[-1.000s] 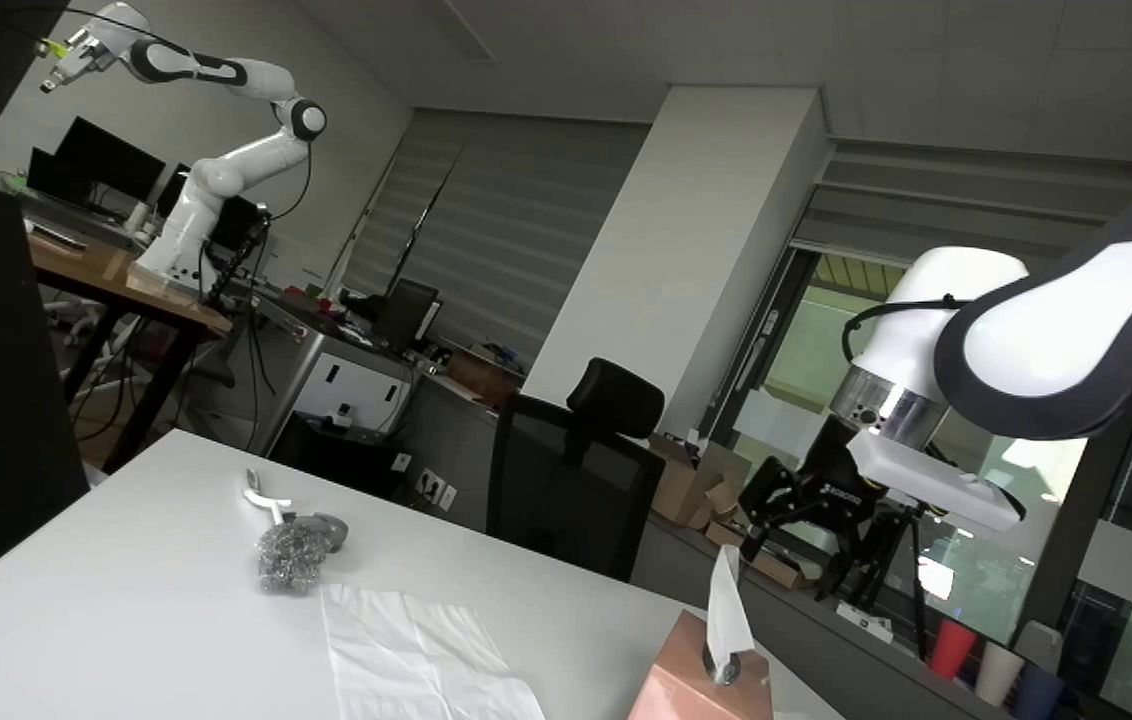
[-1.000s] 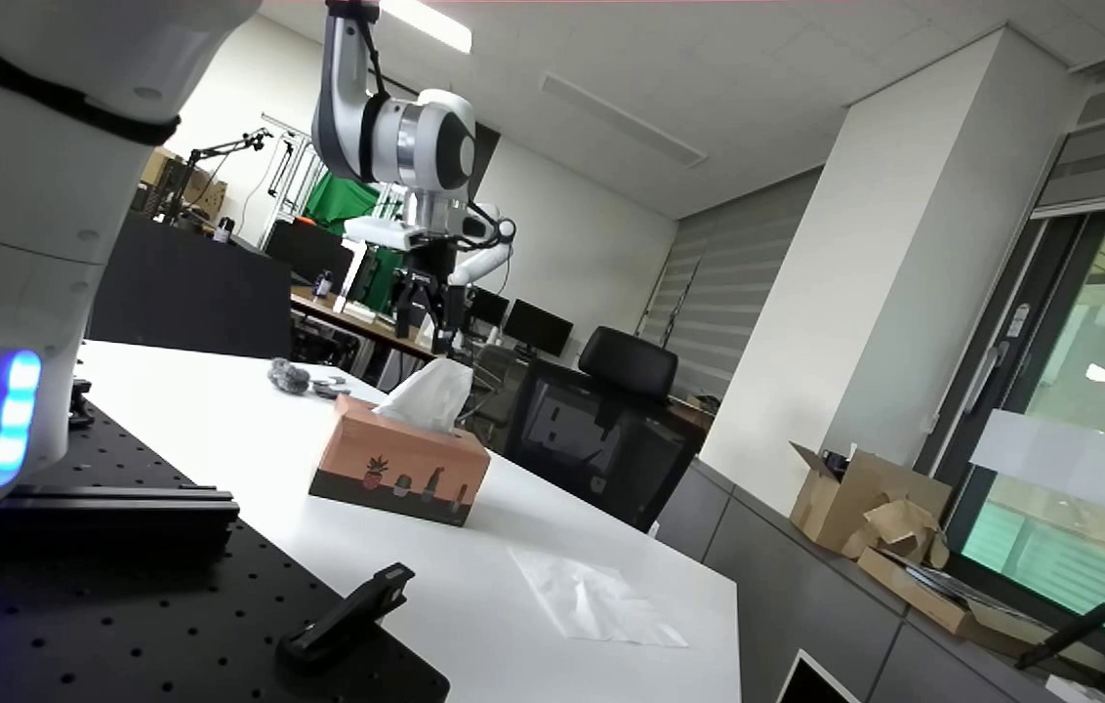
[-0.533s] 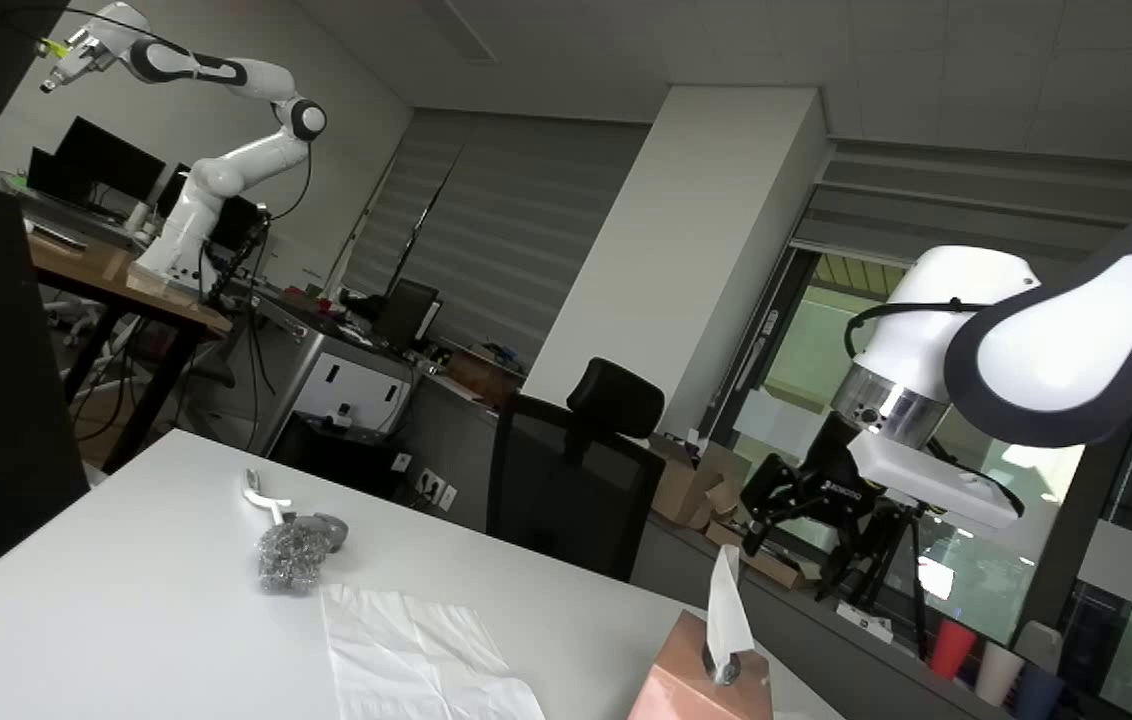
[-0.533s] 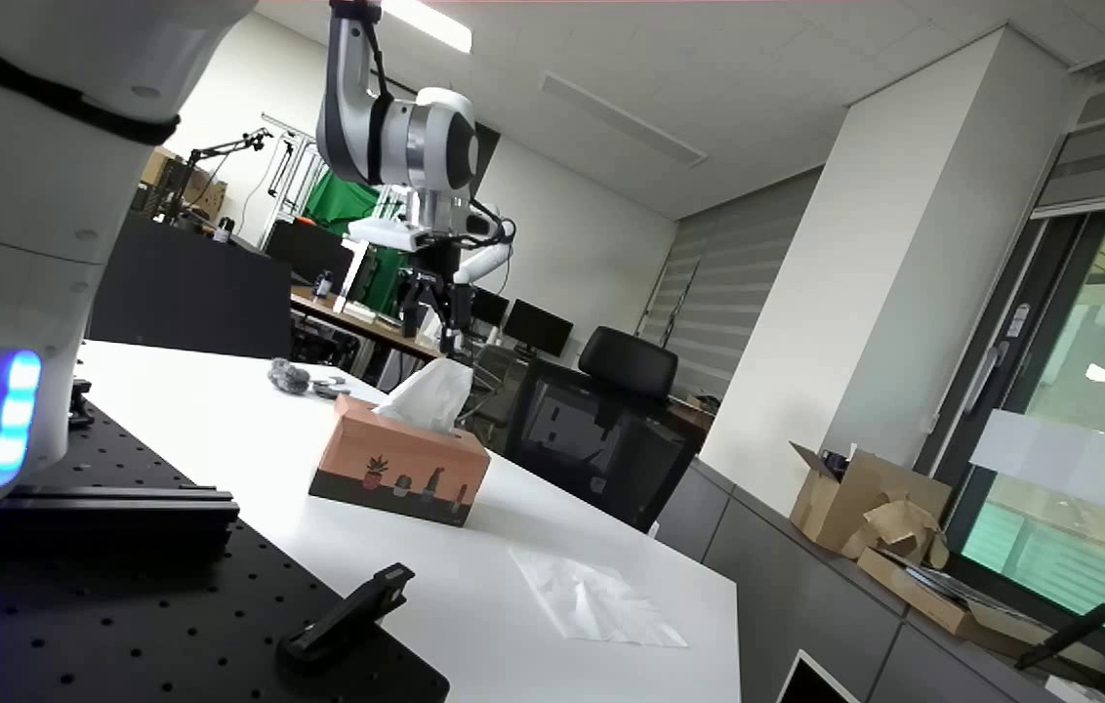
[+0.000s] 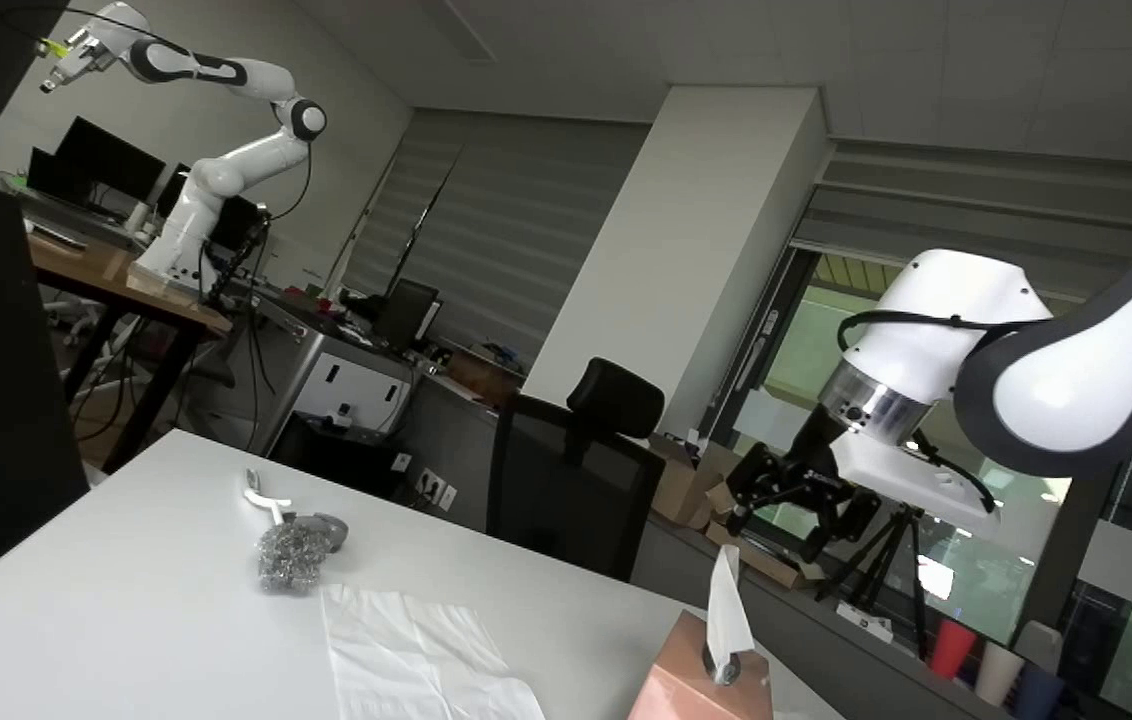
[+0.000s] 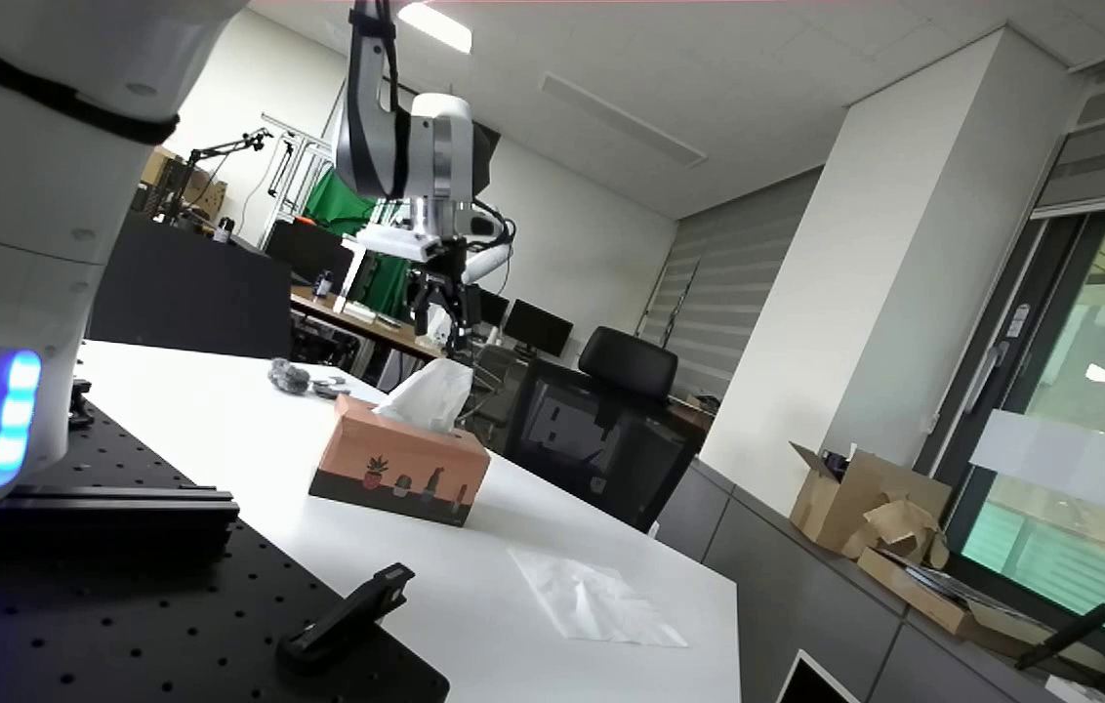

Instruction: Pull out one tissue square from the pink box

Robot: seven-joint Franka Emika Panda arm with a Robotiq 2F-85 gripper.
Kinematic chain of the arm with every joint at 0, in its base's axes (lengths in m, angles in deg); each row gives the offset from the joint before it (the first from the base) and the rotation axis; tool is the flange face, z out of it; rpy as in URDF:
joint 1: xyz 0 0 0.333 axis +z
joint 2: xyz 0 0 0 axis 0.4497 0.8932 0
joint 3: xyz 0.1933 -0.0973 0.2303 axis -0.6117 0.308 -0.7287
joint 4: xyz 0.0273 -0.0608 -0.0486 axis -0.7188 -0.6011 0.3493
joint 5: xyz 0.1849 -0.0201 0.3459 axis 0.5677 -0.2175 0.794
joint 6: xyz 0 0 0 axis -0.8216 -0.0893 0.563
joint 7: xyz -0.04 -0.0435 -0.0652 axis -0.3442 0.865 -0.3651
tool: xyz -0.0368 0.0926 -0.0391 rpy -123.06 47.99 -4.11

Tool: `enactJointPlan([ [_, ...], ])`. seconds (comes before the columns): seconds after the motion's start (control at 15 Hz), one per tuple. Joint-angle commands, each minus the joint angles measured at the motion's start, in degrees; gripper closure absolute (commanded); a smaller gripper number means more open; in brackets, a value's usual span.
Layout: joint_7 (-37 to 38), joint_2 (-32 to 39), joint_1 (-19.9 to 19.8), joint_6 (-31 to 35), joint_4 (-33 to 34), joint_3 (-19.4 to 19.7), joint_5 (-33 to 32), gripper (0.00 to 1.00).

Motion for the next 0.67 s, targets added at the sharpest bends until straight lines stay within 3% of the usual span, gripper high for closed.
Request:
enactJointPlan([
  [0.0, 8.9, 3.6, -0.5, 2.5, 4.0, 0.2, -8.7, 0.0],
  [0.6, 18.4, 12.5, 1.3, 2.5, 11.2, 1.3, -16.3, 0.0],
])
